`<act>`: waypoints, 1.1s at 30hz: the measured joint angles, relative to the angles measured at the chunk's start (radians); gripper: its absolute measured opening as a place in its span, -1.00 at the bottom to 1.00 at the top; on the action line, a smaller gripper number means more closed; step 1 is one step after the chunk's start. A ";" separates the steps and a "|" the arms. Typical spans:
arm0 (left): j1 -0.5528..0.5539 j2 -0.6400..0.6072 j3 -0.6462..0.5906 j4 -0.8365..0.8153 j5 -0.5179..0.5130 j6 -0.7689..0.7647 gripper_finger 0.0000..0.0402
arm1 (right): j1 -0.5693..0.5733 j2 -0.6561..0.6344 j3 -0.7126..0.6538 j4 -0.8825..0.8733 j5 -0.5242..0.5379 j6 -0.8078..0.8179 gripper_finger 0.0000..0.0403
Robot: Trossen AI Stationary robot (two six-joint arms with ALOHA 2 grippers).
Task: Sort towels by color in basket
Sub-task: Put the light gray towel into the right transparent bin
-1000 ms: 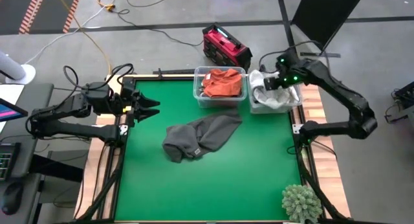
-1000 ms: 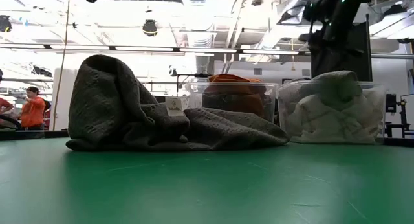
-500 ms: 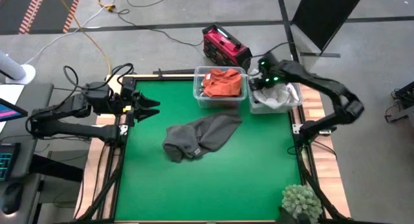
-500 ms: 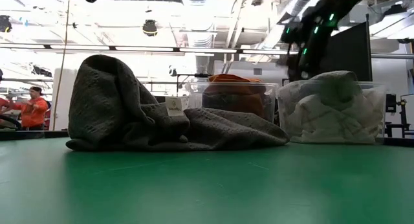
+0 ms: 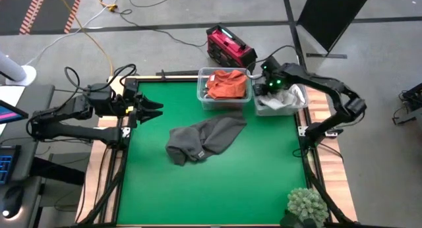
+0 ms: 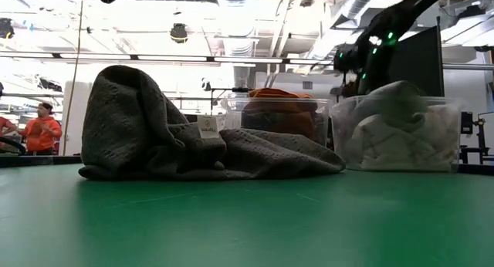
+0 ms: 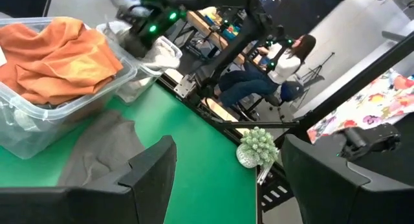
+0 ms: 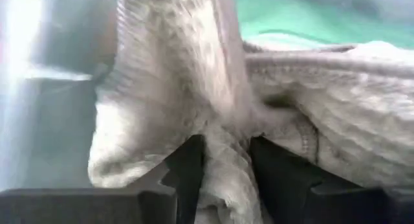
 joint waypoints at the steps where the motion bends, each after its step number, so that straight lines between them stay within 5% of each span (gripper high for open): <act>1: 0.000 0.000 0.000 0.000 0.000 0.000 0.32 | -0.008 -0.023 0.013 -0.025 0.000 0.000 -0.15; 15: 0.000 0.000 0.000 0.000 0.000 0.000 0.32 | -0.032 -0.294 0.080 -0.347 0.063 -0.057 -0.15; 21: 0.000 0.000 0.000 0.000 0.000 0.019 0.32 | -0.029 -0.301 0.078 -0.482 0.128 -0.094 -0.15; 33: 0.000 0.000 0.000 0.000 0.000 0.021 0.32 | -0.033 -0.113 -0.145 -0.192 0.021 -0.080 -0.15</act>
